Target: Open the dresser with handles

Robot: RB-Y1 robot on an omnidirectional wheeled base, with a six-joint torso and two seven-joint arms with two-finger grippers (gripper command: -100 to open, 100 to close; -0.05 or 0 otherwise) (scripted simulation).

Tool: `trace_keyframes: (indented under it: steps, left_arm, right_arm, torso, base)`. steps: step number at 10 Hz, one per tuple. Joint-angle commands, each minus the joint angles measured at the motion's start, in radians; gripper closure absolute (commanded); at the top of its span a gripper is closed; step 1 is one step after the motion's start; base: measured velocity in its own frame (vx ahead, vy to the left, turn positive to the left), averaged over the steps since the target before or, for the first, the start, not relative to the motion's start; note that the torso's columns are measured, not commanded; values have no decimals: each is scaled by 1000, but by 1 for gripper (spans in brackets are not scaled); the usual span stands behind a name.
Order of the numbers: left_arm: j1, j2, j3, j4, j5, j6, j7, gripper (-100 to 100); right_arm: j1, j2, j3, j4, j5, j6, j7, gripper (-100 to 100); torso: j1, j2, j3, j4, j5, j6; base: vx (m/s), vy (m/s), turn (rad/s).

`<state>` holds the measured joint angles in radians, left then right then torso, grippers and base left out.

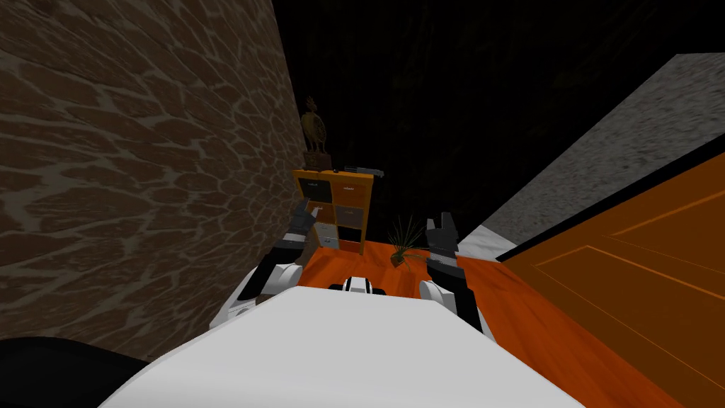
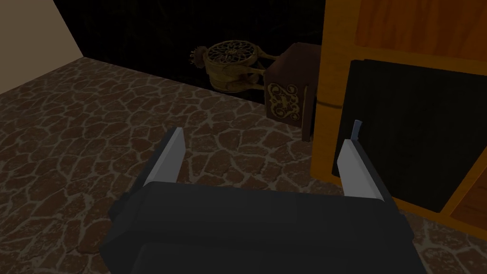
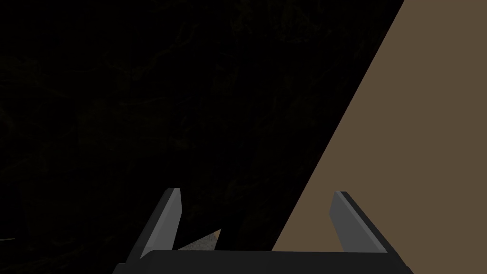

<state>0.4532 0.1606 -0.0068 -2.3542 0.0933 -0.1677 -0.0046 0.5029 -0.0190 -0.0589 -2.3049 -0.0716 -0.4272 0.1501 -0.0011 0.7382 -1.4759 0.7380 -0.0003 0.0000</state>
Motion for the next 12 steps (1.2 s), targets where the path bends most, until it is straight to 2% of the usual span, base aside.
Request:
trace_keyframes:
  steps: [1,6,12]
  left_arm:
    - [0,-8,1,-18,7,48,0,-100]
    - [2,-26,5,-52,24,145,0,-100]
    - [3,-24,10,-86,43,256,0,-100]
  right_arm:
    - [0,0,0,0,0,0,0,0]
    - [0,0,0,0,0,0,0,0]
    - [0,0,0,0,0,0,0,0]
  torso:
    - [1,0,0,0,0,0]
    - [1,-2,-1,-1,0,0]
    - [2,-1,-1,0,1,0]
  base:
    - [100,-51,3]
    - [123,-58,4]
    - [107,-60,3]
